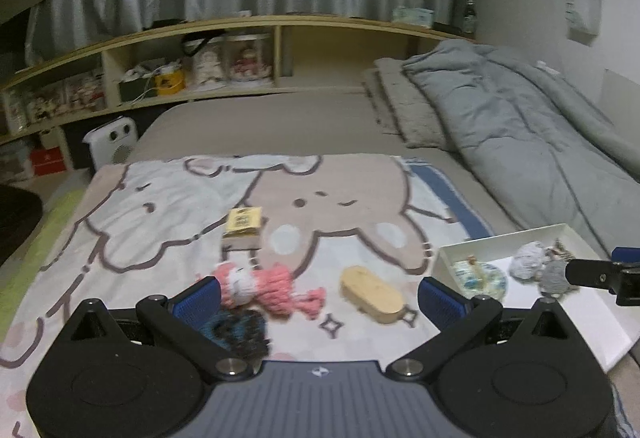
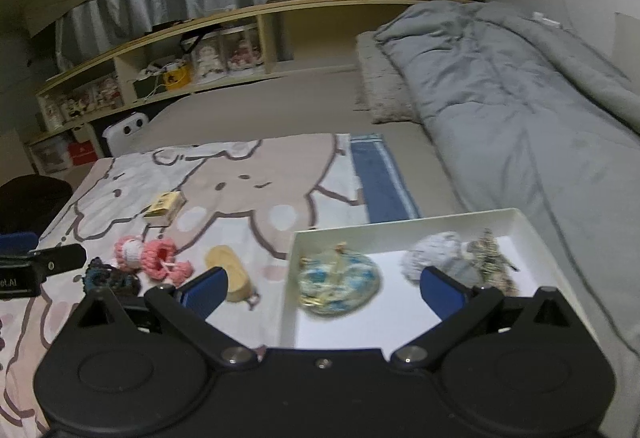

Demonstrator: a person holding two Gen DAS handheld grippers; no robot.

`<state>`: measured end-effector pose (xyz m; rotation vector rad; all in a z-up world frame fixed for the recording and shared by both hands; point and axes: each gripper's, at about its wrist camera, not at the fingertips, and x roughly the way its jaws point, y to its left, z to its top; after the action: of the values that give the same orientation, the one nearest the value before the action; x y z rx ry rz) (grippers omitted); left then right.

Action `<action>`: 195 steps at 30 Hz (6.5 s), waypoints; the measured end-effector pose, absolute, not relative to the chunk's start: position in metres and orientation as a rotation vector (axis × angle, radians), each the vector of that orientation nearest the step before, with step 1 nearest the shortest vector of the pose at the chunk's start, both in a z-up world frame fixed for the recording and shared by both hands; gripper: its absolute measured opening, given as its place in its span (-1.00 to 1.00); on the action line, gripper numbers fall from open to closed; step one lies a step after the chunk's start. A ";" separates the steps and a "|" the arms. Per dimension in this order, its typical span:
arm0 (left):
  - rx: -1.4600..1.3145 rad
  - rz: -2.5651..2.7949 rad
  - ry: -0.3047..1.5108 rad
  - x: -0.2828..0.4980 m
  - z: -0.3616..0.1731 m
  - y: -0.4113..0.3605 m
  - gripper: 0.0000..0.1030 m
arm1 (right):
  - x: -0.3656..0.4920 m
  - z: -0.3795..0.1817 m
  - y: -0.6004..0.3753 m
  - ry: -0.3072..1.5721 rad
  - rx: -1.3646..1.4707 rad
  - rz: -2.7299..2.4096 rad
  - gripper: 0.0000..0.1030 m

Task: Organize objects
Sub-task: 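Withdraw both tools from the box toward the remaining toys on the blanket, then grasp the dark crochet toy with the left tool while the right tool grasps the wooden block, then lift and carry the crochet toy and wooden block over the white box, then lower the crochet toy and wooden block into the box and open both tools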

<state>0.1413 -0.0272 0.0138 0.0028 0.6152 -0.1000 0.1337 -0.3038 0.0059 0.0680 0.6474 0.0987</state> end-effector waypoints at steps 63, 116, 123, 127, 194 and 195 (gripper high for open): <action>-0.363 -0.050 0.896 0.223 -0.111 0.070 0.17 | 0.233 -0.133 -0.182 0.923 -0.063 0.288 -0.09; -0.278 -0.216 0.685 0.160 -0.032 0.023 -0.17 | 0.181 -0.035 -0.231 0.771 0.079 0.313 -0.14; -0.232 -0.259 0.645 0.151 -0.017 0.006 -0.17 | 0.173 -0.005 -0.262 0.734 0.119 0.266 -0.14; -0.219 -0.291 0.648 0.149 -0.015 -0.006 -0.17 | 0.165 0.003 -0.290 0.728 0.122 0.226 -0.14; -0.193 -0.731 0.932 0.161 -0.131 -0.328 -0.17 | 0.122 -0.071 -0.523 0.888 0.035 -0.008 -0.05; -0.194 -0.736 0.936 0.162 -0.131 -0.332 -0.17 | 0.122 -0.071 -0.524 0.889 0.035 -0.014 -0.05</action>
<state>0.1618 -0.3318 -0.1314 -0.1939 0.9359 -0.7361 0.1216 -0.5240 -0.0709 0.0353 0.8893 -0.0140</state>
